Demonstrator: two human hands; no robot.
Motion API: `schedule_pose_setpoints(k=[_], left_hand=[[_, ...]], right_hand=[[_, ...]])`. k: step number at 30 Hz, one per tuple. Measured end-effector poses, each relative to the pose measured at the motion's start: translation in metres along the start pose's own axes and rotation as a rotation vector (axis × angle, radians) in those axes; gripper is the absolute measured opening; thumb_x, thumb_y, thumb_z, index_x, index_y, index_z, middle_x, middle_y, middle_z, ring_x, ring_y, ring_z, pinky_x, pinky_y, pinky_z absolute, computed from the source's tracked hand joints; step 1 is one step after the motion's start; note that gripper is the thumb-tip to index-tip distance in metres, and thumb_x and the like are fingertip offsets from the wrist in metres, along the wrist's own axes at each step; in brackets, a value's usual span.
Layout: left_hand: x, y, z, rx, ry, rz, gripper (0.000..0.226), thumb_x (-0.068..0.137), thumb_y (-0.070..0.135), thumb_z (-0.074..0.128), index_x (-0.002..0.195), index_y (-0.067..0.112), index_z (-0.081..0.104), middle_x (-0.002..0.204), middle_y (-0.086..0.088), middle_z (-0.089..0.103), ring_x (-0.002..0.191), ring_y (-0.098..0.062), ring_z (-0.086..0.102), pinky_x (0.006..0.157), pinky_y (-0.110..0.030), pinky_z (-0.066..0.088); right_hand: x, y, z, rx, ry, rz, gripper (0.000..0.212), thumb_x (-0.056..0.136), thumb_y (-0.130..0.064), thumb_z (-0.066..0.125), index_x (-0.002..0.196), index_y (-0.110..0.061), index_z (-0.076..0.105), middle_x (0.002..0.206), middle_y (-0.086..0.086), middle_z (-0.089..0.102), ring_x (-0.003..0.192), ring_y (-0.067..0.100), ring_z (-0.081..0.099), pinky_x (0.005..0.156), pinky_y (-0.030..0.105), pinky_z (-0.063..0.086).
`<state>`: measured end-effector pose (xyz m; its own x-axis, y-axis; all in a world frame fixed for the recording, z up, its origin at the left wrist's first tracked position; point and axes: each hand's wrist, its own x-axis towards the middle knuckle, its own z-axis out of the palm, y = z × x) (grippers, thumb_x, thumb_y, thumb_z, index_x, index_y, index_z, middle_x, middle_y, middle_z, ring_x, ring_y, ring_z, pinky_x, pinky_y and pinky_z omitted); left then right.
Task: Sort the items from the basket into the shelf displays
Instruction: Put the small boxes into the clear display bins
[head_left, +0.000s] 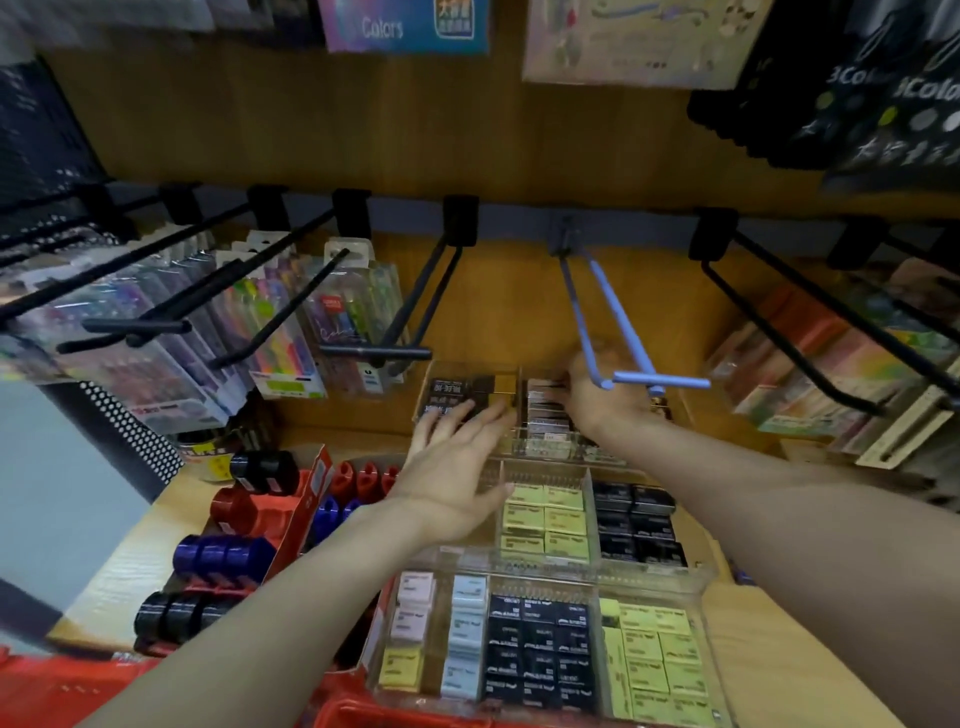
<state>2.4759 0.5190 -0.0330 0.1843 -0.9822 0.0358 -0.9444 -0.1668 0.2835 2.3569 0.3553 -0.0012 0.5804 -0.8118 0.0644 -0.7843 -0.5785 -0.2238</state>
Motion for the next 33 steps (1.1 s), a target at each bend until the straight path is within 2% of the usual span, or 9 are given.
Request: schedule_pose_setpoints(k=[2,4,10,13,16,21,25,29,33], left_hand=[[0.0,-0.001,0.0,-0.004,0.0,0.0,0.073,0.097,0.047,0.052,0.157,0.036,0.011,0.165,0.016,0.004,0.151,-0.01,-0.005,0.121,-0.04,-0.015],[-0.001,0.0,-0.001,0.0,-0.008,0.004,0.074,0.097,0.046,0.052,0.157,0.036,0.01,0.165,0.016,0.003,0.151,-0.011,-0.005,0.121,-0.04,-0.014],[-0.011,0.013,-0.011,0.052,-0.058,-0.01,0.077,0.098,0.037,0.053,0.158,0.029,0.005,0.166,0.007,-0.004,0.152,-0.015,-0.009,0.123,-0.043,-0.01],[-0.045,0.037,-0.012,0.015,0.049,0.069,0.063,0.096,0.025,0.055,0.153,0.023,0.03,0.163,-0.002,0.017,0.151,-0.019,0.008,0.123,-0.044,0.008],[-0.097,0.063,-0.014,-0.096,0.105,0.16,0.03,0.094,0.016,0.058,0.123,0.017,0.065,0.131,-0.004,0.056,0.125,-0.024,0.044,0.104,-0.043,0.04],[-0.179,0.094,0.012,-0.193,-0.272,0.018,0.019,0.093,0.015,0.058,0.105,0.017,0.072,0.099,0.0,0.071,0.089,-0.015,0.064,0.081,-0.025,0.048],[-0.221,0.085,0.069,-0.186,-0.578,-0.133,0.02,0.094,0.016,0.06,0.11,0.013,0.071,0.11,-0.005,0.071,0.102,-0.021,0.065,0.085,-0.025,0.046],[-0.247,0.071,0.119,-0.264,-0.664,-0.281,0.028,0.096,0.003,0.051,0.118,0.0,0.068,0.12,-0.018,0.067,0.113,-0.03,0.061,0.08,-0.017,0.039],[-0.264,0.045,0.168,-0.211,-0.725,-0.352,0.033,0.092,0.009,0.059,0.125,0.009,0.063,0.126,-0.013,0.065,0.115,-0.028,0.061,0.091,-0.03,0.044]], right_hand=[[0.002,-0.004,0.003,-0.097,0.023,0.049,0.024,0.1,-0.02,0.053,0.123,-0.014,0.058,0.129,0.013,0.053,0.117,0.031,0.051,0.097,0.04,0.041],[0.001,-0.009,0.002,-0.033,0.144,0.12,0.029,0.097,-0.026,0.059,0.123,-0.014,0.058,0.129,0.008,0.052,0.109,0.028,0.055,0.09,0.038,0.044],[-0.08,-0.001,-0.005,0.233,0.186,-0.213,0.021,0.095,-0.028,0.058,0.112,-0.027,0.07,0.12,-0.003,0.059,0.117,0.018,0.052,0.101,0.045,0.04],[-0.151,0.008,-0.004,0.196,0.195,-0.304,0.017,0.09,-0.023,0.064,0.104,-0.027,0.071,0.114,-0.01,0.057,0.113,0.013,0.051,0.093,0.038,0.038],[-0.219,0.02,0.0,0.261,0.15,-0.299,0.013,0.086,-0.013,0.067,0.095,-0.021,0.074,0.102,-0.006,0.063,0.097,0.016,0.061,0.083,0.03,0.044],[-0.298,0.038,0.027,0.309,-0.177,-0.116,0.019,0.088,-0.011,0.061,0.099,-0.017,0.075,0.103,0.001,0.072,0.086,0.015,0.066,0.081,0.026,0.051],[-0.328,0.054,0.068,0.275,-0.406,-0.043,0.02,0.089,-0.012,0.059,0.097,-0.019,0.075,0.099,-0.001,0.074,0.077,0.008,0.06,0.075,0.02,0.049],[-0.34,0.062,0.107,0.287,-0.531,0.052,0.018,0.092,-0.014,0.058,0.095,-0.021,0.074,0.098,-0.001,0.073,0.079,0.01,0.063,0.075,0.021,0.053],[-0.359,0.069,0.151,0.301,-0.625,0.089,0.016,0.097,-0.017,0.057,0.103,-0.021,0.071,0.102,0.0,0.072,0.08,0.019,0.067,0.075,0.035,0.058]])
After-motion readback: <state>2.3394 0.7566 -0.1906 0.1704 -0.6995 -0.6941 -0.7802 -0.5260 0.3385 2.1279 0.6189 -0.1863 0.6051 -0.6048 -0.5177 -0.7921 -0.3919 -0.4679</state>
